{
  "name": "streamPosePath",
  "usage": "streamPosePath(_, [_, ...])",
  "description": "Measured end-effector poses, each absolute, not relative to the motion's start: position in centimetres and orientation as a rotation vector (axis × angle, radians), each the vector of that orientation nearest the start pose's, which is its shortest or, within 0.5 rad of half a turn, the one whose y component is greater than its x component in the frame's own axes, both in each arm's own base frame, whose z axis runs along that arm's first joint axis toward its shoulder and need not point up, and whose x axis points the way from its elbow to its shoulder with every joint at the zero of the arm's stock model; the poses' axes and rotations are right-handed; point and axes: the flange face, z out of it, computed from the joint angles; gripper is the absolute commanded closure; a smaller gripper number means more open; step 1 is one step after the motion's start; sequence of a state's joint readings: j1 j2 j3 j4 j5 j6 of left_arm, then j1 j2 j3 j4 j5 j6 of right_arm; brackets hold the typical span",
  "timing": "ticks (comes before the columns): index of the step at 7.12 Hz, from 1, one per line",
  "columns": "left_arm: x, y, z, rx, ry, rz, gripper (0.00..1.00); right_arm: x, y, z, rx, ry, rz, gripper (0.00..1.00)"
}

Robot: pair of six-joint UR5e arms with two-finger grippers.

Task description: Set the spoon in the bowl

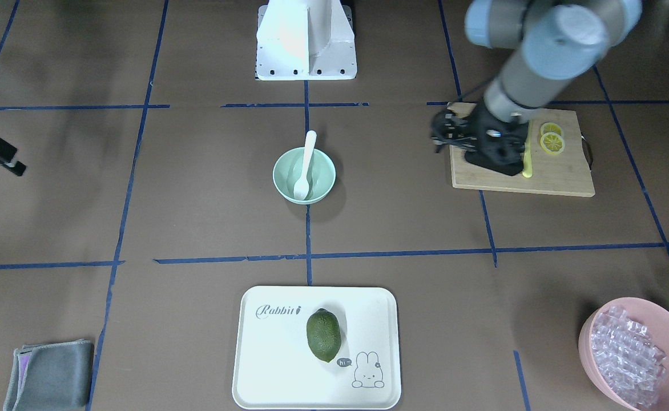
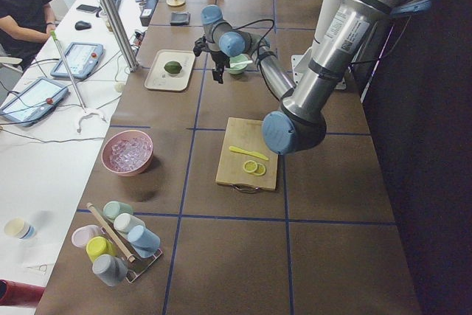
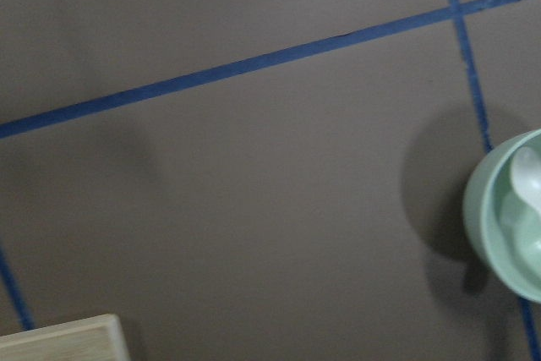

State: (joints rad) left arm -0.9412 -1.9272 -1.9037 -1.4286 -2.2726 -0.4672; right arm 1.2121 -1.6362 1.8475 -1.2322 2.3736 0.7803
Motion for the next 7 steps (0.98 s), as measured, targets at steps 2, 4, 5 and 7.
streamPosePath(2, [15.5, -53.1, 42.2, 0.141, 0.778, 0.388, 0.00, -3.8, -47.9, 55.3, 0.030, -0.848, 0.035, 0.01])
streamPosePath(4, [3.2, -55.3, 52.0, 0.139, 0.729, 0.398, 0.00, 1.4, -48.7, 58.0, 0.016, -0.799, -0.071, 0.01])
streamPosePath(5, [-1.4, -55.5, 56.3, 0.112, 0.770, 0.357, 0.00, 2.6, -48.8, 59.8, 0.002, -0.795, -0.101, 0.01])
streamPosePath(7, [-5.1, -53.9, 61.0, 0.068, 0.886, 0.261, 0.00, 3.3, -48.6, 62.4, -0.024, -0.792, -0.131, 0.01])
